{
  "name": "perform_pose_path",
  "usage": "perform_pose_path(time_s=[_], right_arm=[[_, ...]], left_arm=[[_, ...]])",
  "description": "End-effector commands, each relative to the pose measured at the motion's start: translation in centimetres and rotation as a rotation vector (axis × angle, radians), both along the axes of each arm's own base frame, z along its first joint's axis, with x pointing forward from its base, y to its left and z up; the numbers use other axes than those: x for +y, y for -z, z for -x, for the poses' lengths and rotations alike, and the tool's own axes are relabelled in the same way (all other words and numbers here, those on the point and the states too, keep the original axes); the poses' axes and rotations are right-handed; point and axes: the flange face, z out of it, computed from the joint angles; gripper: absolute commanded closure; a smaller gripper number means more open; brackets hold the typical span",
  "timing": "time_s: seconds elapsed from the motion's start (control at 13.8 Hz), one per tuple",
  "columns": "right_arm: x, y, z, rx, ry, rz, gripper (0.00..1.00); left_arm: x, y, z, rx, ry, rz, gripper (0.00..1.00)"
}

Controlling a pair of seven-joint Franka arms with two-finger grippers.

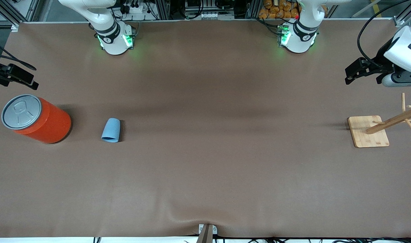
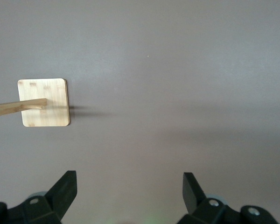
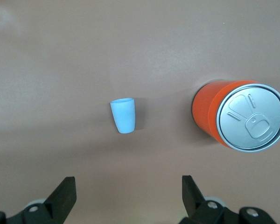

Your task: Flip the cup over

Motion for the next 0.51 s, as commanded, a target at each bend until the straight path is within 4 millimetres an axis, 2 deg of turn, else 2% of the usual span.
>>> perform_pose_path(time_s=[0.0,0.43], right_arm=[[0.26,-0.04,0.29,0.005,0.013,-0.007,0.00],[0.26,-0.04,0.29,0.005,0.008,-0.007,0.00]], left_arm=[[0.08,-0.71,-0.24,-0.004,0.011,0.013,0.00],[0.41,-0.79,-0.26,-0.001,0.004,0.013,0.00]])
